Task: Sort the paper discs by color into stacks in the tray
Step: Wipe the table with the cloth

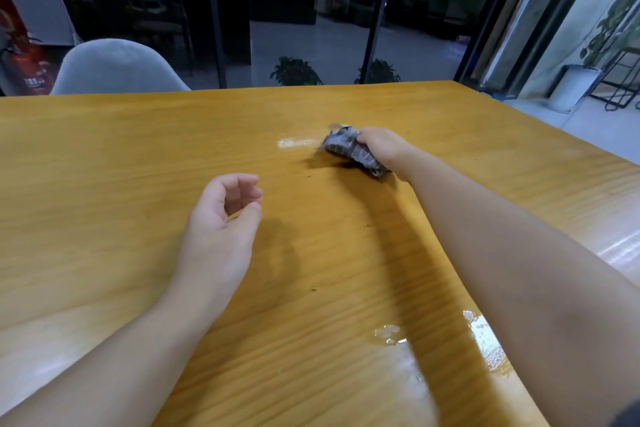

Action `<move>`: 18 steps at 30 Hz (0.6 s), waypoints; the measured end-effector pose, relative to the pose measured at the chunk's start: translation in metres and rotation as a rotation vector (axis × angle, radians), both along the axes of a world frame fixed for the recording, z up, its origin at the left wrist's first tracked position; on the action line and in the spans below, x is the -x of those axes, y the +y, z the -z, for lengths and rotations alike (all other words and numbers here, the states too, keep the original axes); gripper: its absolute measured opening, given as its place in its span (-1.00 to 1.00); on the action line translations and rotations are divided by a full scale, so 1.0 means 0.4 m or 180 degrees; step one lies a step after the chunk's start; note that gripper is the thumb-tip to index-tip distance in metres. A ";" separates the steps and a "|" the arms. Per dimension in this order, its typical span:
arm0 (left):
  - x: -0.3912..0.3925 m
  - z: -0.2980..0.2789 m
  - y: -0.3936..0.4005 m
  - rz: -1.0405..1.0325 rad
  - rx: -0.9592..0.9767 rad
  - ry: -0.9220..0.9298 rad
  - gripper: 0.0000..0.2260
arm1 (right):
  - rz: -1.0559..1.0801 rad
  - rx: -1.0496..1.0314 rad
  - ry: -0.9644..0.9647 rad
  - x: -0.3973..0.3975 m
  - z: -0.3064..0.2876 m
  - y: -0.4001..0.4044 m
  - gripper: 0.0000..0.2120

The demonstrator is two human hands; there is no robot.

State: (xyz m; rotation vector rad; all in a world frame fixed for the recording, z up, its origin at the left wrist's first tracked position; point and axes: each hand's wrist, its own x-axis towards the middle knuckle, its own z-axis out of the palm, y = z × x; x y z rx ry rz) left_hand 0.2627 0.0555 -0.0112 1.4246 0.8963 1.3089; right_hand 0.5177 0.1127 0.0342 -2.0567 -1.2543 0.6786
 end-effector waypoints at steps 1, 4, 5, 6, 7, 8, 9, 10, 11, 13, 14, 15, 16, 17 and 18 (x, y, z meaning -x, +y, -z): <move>0.000 0.000 0.001 0.0002 -0.0005 -0.0006 -0.68 | -0.0032 0.0054 -0.0007 0.009 0.003 0.001 -0.68; -0.002 0.000 0.000 0.0015 0.0002 -0.0016 -0.67 | -0.0236 0.0178 -0.0846 0.020 0.023 0.006 -0.58; -0.002 0.000 0.000 0.0021 0.0005 -0.0018 -0.67 | -0.0223 0.0194 -0.1034 0.023 0.031 0.007 -0.63; -0.002 0.001 0.000 0.0026 0.0007 -0.0019 -0.67 | -0.0189 0.0203 -0.1109 0.024 0.039 0.007 -0.69; -0.003 0.001 0.001 0.0033 0.0004 -0.0016 -0.67 | -0.0181 0.0189 -0.1123 0.026 0.046 0.005 -0.71; -0.003 0.001 0.001 0.0039 0.0000 -0.0008 -0.67 | -0.0213 0.0204 -0.1093 0.027 0.055 0.004 -0.69; -0.003 0.002 0.002 0.0043 -0.0003 -0.0001 -0.67 | -0.0277 0.0228 -0.1078 0.029 0.062 0.000 -0.61; -0.003 0.002 0.002 0.0042 -0.0003 0.0006 -0.67 | -0.0338 0.0266 -0.1105 0.031 0.066 -0.002 -0.52; -0.003 0.003 0.002 0.0037 -0.0004 0.0014 -0.67 | -0.0395 0.0314 -0.1154 0.033 0.070 -0.004 -0.45; -0.003 0.002 0.001 0.0029 -0.0013 0.0030 -0.67 | -0.0491 0.0380 -0.1296 0.033 0.076 0.000 -0.46; -0.003 0.002 0.000 0.0032 -0.0012 0.0035 -0.67 | -0.0536 0.0397 -0.1369 0.033 0.077 0.000 -0.49; -0.004 0.001 0.000 0.0037 -0.0006 0.0034 -0.66 | -0.0575 0.0419 -0.1425 0.033 0.078 -0.003 -0.50; -0.005 0.000 -0.001 0.0036 0.0001 0.0026 -0.66 | -0.0629 0.0437 -0.1466 0.035 0.079 -0.009 -0.50; -0.004 -0.001 -0.002 0.0034 0.0004 0.0014 -0.66 | -0.0700 0.0443 -0.1505 0.038 0.079 -0.018 -0.50; -0.004 -0.002 -0.002 0.0032 0.0008 0.0006 -0.67 | -0.0794 0.0432 -0.1563 0.040 0.079 -0.030 -0.49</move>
